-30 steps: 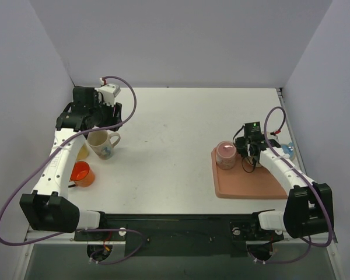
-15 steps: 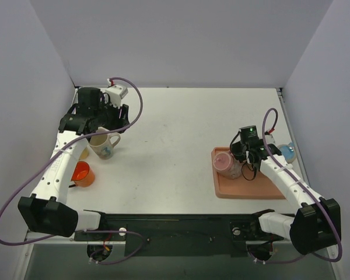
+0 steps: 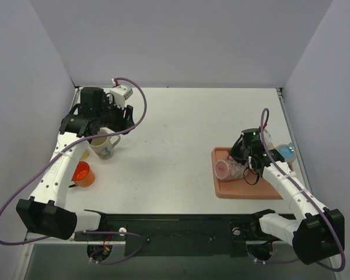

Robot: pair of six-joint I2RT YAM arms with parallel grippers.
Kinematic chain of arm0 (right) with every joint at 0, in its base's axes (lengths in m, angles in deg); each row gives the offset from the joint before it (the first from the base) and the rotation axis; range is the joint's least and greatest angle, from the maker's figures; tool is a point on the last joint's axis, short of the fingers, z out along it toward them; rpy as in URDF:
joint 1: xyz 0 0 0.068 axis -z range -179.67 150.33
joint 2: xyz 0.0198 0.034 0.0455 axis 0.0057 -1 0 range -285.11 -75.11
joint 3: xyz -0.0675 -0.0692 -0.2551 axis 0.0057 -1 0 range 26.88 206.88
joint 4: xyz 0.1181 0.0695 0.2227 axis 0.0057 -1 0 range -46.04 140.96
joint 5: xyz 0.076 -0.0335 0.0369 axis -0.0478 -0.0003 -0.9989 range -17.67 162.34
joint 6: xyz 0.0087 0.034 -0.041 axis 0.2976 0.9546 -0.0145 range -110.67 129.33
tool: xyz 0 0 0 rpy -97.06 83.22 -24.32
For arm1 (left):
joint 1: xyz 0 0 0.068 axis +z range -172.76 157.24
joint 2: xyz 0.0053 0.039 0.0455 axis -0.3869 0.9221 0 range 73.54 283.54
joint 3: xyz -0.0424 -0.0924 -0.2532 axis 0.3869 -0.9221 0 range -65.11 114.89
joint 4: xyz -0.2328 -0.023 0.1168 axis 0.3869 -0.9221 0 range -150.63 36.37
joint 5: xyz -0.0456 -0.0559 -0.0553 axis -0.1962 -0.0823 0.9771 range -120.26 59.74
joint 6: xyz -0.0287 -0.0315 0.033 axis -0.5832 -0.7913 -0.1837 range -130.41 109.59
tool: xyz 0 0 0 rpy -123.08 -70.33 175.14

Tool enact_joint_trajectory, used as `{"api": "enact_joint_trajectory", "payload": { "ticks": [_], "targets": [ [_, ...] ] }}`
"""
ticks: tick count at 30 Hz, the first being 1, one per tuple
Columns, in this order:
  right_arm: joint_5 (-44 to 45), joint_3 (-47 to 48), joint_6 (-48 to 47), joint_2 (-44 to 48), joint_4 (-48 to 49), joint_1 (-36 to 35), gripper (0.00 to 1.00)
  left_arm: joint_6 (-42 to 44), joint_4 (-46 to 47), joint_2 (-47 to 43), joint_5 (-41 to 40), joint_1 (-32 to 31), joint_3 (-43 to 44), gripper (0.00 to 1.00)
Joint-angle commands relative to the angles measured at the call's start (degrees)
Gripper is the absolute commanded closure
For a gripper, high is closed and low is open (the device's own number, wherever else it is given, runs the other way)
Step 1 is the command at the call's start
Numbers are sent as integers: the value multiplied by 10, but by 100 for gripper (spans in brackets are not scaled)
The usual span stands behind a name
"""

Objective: Turn the mug right side up

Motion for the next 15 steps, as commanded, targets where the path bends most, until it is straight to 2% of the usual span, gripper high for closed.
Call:
{"api": "enact_joint_trajectory", "payload": {
  "ticks": [1,6,15],
  "targets": [
    [-19,2,-63,28,36,-4,100,-3,3,-15,17,-4,29,39],
    [-16,-4,-105,19,30,-1,100,-1,2,-13,17,-4,32,38],
    [-5,-4,-116,-24,-2,0,100,1,4,-13,16,-5,26,39]
  ]
}}
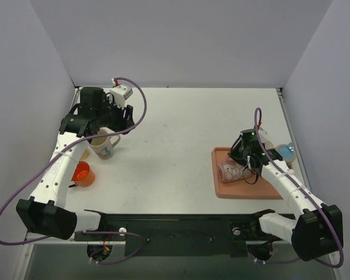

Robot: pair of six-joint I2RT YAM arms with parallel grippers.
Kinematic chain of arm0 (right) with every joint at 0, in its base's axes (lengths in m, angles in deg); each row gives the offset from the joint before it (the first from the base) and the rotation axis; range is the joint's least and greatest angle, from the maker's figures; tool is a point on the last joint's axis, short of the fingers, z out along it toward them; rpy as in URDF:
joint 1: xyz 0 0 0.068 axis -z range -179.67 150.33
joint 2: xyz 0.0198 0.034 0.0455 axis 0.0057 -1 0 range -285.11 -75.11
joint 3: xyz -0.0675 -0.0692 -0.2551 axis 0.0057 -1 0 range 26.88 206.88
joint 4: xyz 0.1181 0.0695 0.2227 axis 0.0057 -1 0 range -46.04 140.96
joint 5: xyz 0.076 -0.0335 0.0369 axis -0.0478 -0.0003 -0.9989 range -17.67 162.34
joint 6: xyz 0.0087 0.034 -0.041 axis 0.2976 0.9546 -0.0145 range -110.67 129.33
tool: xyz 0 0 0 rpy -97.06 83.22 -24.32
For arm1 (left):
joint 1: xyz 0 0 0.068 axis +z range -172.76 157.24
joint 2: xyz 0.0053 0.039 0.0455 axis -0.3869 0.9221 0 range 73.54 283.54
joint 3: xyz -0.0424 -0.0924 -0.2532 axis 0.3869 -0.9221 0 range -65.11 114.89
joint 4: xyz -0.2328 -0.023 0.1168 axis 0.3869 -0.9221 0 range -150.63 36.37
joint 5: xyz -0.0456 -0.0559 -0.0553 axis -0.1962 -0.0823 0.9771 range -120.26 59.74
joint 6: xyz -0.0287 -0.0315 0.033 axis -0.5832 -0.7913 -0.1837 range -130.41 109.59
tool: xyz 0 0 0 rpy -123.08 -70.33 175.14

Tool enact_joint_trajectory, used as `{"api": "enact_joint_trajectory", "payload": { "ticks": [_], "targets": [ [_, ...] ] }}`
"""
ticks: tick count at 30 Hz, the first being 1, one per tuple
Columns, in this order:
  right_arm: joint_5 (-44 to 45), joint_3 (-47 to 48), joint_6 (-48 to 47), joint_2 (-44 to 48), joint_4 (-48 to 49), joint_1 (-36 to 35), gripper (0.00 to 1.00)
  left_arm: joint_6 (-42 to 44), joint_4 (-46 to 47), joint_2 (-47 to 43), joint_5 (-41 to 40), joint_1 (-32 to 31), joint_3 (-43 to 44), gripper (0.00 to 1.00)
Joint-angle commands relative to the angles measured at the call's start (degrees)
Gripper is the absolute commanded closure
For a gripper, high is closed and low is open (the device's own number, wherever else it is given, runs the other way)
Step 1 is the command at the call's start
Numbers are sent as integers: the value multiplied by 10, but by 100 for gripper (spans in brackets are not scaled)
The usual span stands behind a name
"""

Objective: Turn the mug right side up

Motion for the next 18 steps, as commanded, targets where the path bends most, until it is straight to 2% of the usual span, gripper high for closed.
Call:
{"api": "enact_joint_trajectory", "payload": {
  "ticks": [1,4,6,12,18],
  "targets": [
    [10,15,-18,-37,-14,0,100,1,6,-12,11,-5,23,38],
    [8,51,-28,-87,-63,-2,100,1,7,-13,10,-6,23,39],
    [13,73,-31,-123,-82,-8,94,1,8,-13,7,-6,21,38],
    [63,108,-37,-193,-104,-27,85,4,7,-16,3,-7,18,38],
    [61,119,-41,-245,-107,-28,80,10,8,-19,-3,-7,14,39]
  ]
}}
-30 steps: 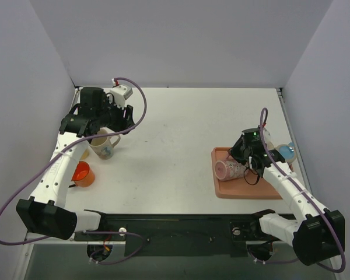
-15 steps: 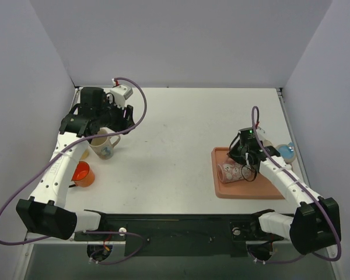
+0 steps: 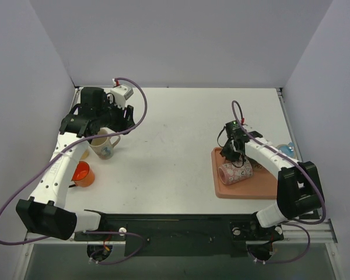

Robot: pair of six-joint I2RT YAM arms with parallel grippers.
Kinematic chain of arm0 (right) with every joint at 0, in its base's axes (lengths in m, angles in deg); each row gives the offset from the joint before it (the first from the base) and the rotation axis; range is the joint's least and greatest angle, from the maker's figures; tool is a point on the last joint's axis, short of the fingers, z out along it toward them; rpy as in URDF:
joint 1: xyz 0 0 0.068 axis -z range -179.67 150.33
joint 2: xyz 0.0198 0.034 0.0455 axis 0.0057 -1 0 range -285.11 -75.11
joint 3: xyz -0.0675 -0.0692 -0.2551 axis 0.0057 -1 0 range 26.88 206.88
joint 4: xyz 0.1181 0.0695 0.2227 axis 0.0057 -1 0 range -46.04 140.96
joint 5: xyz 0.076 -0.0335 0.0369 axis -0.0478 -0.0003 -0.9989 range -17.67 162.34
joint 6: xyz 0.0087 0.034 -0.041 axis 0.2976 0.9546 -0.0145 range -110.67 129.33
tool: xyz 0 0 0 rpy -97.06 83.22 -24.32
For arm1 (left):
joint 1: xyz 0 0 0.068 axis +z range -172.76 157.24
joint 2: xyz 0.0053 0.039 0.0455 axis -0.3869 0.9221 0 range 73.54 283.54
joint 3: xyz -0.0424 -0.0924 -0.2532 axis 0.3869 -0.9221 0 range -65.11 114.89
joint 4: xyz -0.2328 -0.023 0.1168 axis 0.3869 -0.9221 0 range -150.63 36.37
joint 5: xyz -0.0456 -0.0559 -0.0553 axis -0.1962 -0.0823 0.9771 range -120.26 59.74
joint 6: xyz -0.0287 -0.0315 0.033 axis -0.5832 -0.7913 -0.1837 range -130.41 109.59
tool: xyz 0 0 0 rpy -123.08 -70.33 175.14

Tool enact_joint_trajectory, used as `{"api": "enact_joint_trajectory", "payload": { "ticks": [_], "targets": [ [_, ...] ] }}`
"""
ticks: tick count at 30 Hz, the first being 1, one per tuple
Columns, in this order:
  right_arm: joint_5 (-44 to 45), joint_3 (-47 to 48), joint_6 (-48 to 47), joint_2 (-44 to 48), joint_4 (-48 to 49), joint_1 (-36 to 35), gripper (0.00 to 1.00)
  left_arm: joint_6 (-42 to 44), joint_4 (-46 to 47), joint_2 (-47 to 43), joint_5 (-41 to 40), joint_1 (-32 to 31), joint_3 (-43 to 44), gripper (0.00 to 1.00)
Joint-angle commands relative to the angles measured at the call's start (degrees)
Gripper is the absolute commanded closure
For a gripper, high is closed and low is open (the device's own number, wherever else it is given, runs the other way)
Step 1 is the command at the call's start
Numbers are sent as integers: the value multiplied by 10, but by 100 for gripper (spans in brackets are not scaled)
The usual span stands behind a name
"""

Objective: Turn the mug right side up

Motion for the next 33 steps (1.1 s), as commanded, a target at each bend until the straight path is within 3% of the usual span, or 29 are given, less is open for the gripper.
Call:
{"api": "enact_joint_trajectory", "payload": {
  "ticks": [1,7,9,10,12,15,24,33],
  "targets": [
    [22,15,-11,-31,-48,-2,78,9,9,-16,-4,-3,14,38],
    [17,20,-6,-63,-53,-4,74,8,11,-14,-4,-3,15,39],
    [16,25,-9,-79,-55,-4,80,9,11,-14,-5,-3,15,39],
    [12,26,-10,-89,-56,-4,89,8,11,-14,-5,-3,15,38],
    [11,26,-9,-91,-55,-5,98,9,10,-14,-5,-3,16,39],
    [10,27,-16,-80,-55,-10,100,12,7,-17,-5,-3,18,39],
    [46,4,-127,98,-32,-100,100,25,-2,-22,48,-3,30,39],
    [8,-101,-189,225,38,-104,100,17,0,-2,103,-28,44,38]
  ]
}}
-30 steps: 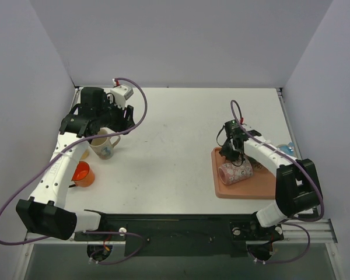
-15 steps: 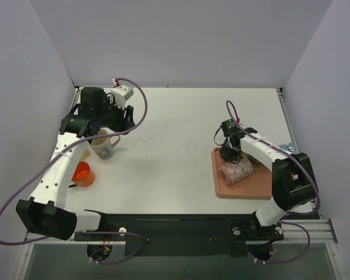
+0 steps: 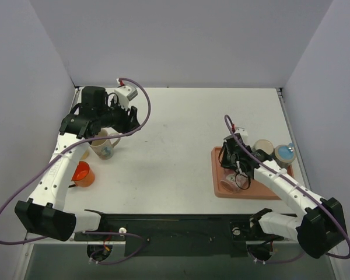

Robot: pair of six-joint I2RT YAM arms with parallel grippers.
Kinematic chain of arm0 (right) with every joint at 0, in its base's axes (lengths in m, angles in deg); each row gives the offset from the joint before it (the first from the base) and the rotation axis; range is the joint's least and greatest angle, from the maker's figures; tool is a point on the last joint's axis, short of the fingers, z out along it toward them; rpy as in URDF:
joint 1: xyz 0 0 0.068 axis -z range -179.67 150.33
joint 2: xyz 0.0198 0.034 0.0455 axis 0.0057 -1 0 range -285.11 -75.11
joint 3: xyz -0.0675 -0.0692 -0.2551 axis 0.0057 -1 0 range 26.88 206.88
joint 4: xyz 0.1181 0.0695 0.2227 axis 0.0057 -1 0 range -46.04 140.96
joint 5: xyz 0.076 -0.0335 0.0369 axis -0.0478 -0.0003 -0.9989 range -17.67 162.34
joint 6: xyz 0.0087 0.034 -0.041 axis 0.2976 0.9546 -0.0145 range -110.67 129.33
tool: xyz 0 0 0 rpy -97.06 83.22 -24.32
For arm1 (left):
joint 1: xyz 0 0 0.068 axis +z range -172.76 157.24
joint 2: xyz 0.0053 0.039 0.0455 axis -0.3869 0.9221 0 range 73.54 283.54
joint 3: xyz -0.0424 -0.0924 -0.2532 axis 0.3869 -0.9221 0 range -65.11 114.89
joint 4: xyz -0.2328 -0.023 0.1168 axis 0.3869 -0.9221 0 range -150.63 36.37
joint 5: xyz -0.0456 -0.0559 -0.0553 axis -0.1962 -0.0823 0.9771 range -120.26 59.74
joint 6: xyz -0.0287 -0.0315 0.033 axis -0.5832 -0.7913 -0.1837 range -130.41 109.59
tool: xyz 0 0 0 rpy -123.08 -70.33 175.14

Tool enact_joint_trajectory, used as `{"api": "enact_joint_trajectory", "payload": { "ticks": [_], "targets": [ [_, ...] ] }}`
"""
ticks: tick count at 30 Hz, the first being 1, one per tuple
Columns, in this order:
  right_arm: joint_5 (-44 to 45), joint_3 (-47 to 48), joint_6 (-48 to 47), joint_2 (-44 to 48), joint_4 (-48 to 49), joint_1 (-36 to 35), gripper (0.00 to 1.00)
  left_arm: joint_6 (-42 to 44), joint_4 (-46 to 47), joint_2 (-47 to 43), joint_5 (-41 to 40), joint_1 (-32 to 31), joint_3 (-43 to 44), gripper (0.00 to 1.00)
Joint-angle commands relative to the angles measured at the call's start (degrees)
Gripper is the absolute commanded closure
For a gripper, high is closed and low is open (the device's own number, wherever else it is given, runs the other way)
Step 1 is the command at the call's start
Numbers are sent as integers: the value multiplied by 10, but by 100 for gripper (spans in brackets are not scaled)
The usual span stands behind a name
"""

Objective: Turn the mug right side up

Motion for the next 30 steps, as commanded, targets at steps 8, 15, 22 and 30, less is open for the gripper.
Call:
{"api": "enact_joint_trajectory", "payload": {
  "ticks": [8,15,22,30],
  "targets": [
    [-64,-70,-142,171,85,-1,100,4,-2,13,94,-45,54,39],
    [-144,-63,-198,213,76,1,100,18,-5,5,150,-57,49,38],
    [-252,-27,-246,234,48,2,100,34,-18,-11,193,-78,37,38],
    [-332,13,-264,220,25,2,100,57,-31,-13,222,-105,25,36]
  ]
}}
